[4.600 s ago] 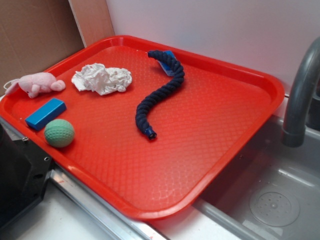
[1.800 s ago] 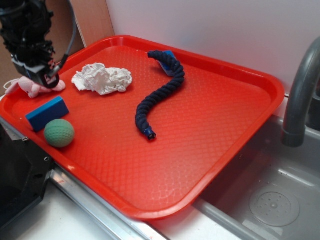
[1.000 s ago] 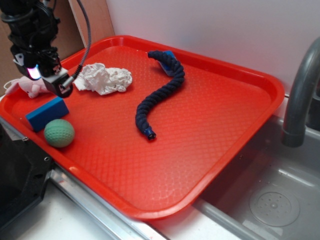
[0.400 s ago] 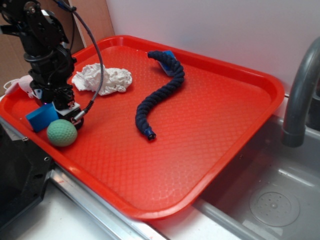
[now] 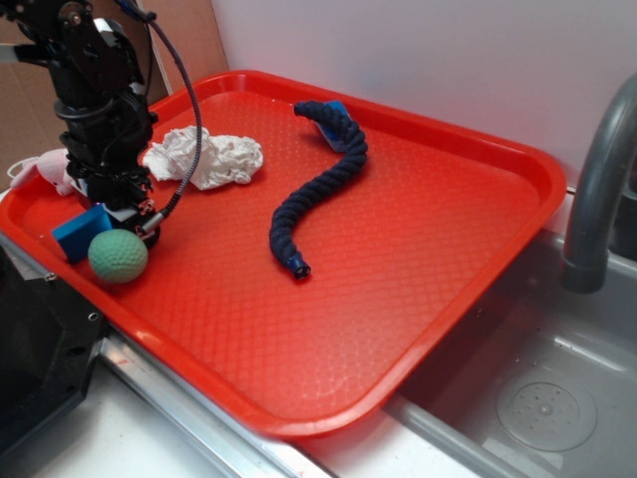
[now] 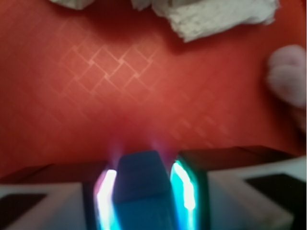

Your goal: Grab the blue block.

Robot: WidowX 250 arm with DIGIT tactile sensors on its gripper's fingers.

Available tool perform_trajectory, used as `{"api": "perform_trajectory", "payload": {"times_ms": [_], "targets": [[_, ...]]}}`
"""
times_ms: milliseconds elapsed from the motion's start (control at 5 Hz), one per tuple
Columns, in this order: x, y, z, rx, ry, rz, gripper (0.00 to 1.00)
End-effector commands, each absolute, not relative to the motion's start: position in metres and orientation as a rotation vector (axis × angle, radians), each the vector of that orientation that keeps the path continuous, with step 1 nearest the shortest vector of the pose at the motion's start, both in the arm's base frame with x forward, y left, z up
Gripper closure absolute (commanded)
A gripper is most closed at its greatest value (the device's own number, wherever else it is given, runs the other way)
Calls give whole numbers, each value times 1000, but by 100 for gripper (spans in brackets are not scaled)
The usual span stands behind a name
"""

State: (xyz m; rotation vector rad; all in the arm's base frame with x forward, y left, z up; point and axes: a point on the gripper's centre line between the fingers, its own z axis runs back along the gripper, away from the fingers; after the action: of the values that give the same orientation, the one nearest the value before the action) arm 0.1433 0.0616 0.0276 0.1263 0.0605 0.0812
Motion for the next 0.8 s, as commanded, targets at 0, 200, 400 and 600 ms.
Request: {"api": "perform_trajectory", "payload": {"times_ms": [0, 200, 400, 600], "targets": [[164, 44, 124, 112, -100, 69, 100], [169, 22, 165, 26, -80, 101, 100], [181, -14, 179, 88, -80, 198, 100], [181, -35, 177, 138, 8, 241, 100]]}}
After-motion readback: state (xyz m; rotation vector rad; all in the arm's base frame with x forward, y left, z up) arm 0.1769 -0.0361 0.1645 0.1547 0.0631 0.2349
